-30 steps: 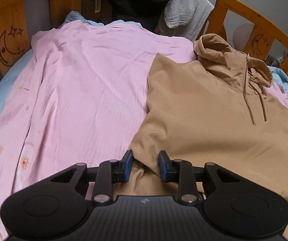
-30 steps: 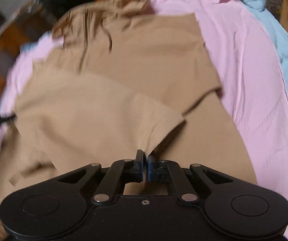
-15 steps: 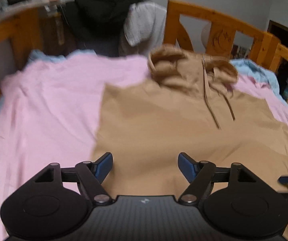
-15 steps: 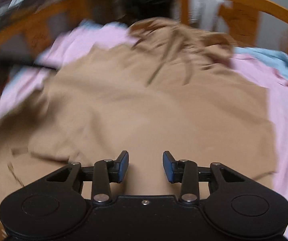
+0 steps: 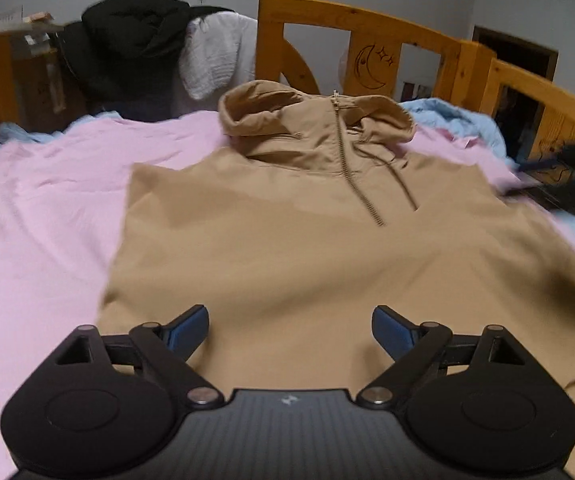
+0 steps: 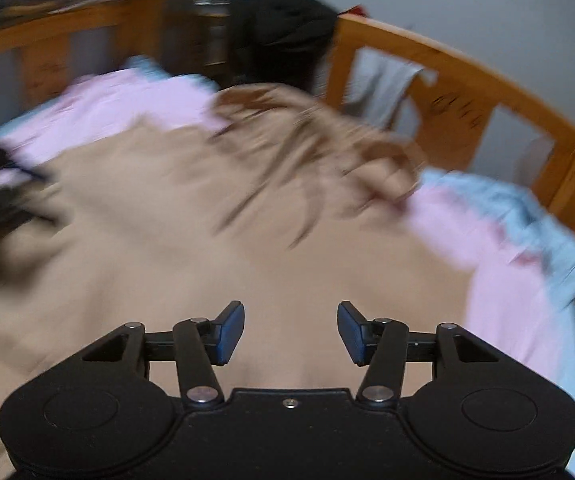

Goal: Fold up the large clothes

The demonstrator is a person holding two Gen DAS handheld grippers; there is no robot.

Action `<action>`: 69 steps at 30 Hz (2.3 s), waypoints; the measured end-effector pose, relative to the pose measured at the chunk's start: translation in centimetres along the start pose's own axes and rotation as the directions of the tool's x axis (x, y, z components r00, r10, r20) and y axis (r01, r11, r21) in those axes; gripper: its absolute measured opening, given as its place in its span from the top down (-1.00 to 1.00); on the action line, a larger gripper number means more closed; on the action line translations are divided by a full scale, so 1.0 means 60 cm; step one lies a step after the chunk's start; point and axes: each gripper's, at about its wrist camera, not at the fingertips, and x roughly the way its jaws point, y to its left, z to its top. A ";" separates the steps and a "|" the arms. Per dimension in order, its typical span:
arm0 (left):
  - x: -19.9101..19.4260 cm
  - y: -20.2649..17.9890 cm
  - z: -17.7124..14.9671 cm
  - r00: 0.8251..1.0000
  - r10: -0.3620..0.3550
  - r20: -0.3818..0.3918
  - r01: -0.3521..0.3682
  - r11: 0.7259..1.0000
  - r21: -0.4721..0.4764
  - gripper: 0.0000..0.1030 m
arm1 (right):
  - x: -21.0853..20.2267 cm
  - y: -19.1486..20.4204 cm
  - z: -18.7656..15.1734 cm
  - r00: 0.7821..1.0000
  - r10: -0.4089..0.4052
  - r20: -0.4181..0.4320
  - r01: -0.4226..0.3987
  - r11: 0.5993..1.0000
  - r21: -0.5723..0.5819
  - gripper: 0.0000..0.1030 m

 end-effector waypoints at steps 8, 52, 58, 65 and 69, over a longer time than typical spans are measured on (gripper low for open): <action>0.043 -0.003 -0.027 0.998 -0.012 -0.066 0.016 0.998 0.061 -0.91 | 0.241 -0.102 0.193 0.954 -0.296 -0.037 0.298 0.953 0.051 -0.17; -0.124 0.000 0.150 0.989 -0.148 0.023 0.150 0.985 -0.092 -0.93 | -0.057 0.074 -0.020 0.944 -0.155 0.291 0.252 0.909 -0.332 1.00; -0.084 -0.017 0.198 0.989 -0.141 0.053 0.149 0.967 -0.208 -0.93 | -0.029 0.087 -0.042 0.970 -0.100 0.223 0.173 0.925 -0.338 0.91; -0.056 0.015 0.130 0.989 -0.118 0.089 0.143 0.916 -0.374 -0.90 | 0.019 0.072 0.024 0.930 -0.190 0.313 0.272 0.931 -0.243 0.02; -0.052 0.046 0.107 0.995 -0.082 0.049 0.096 0.899 -0.428 -0.89 | 0.069 0.070 0.083 0.920 -0.195 0.340 0.282 0.932 -0.228 -0.17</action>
